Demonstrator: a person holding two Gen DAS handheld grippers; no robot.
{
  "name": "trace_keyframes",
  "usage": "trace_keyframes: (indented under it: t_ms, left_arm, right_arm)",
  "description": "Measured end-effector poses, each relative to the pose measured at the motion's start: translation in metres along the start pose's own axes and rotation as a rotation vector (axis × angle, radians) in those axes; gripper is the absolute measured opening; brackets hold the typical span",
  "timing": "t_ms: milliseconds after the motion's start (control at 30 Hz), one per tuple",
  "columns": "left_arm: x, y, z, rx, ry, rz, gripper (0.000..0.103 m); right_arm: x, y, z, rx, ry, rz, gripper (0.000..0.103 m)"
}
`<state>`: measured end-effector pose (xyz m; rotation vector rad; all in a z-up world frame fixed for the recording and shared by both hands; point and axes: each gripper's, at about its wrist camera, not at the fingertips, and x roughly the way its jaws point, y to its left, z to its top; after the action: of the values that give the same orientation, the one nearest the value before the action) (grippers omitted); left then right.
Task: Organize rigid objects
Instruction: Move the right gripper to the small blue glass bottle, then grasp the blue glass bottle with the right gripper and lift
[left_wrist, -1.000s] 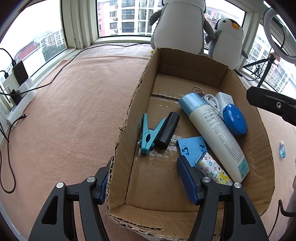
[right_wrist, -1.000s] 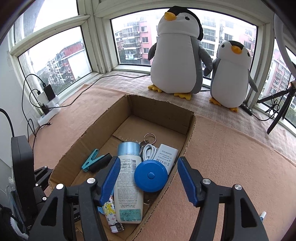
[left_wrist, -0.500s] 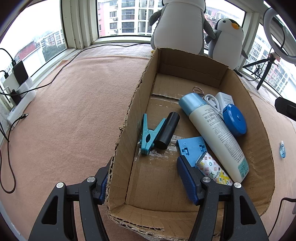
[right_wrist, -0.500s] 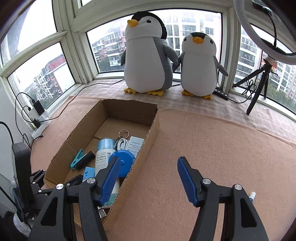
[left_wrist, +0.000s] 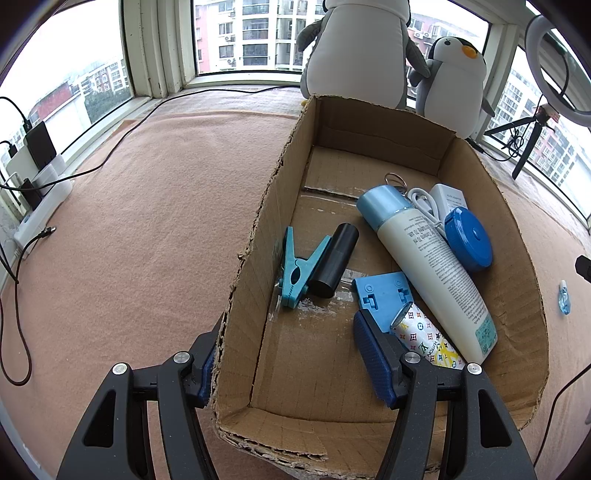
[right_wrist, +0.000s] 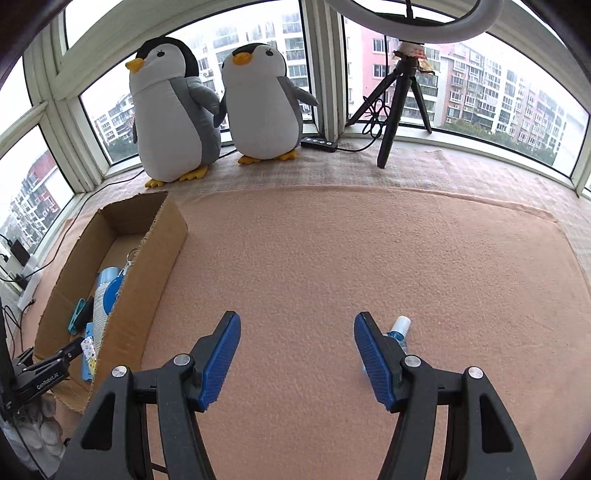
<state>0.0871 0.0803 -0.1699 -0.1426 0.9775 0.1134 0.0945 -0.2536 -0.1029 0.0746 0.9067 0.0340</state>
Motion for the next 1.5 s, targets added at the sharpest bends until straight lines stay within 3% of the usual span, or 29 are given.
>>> trace_keyframes:
  t_ms: [467, 933, 1000, 1167, 1500]
  left_arm:
    - [0.000, 0.000, 0.000, 0.000, 0.000, 0.000, 0.068]
    - [0.000, 0.000, 0.000, 0.000, 0.000, 0.000, 0.068]
    - [0.000, 0.000, 0.000, -0.001, 0.000, 0.000, 0.068]
    - [0.000, 0.000, 0.000, -0.001, 0.000, 0.000, 0.068]
    - [0.000, 0.000, 0.000, -0.001, -0.001, -0.001, 0.068]
  right_arm:
    - [0.019, -0.044, -0.021, 0.059, 0.074, -0.087, 0.060]
    - [0.042, -0.044, -0.024, 0.037, 0.120, -0.112, 0.048]
    - [0.042, -0.044, -0.023, 0.028, 0.121, -0.117, 0.042]
    - [0.042, -0.044, -0.023, 0.021, 0.121, -0.109, 0.031]
    - [0.030, -0.037, -0.018, 0.024, 0.091, -0.064, 0.031]
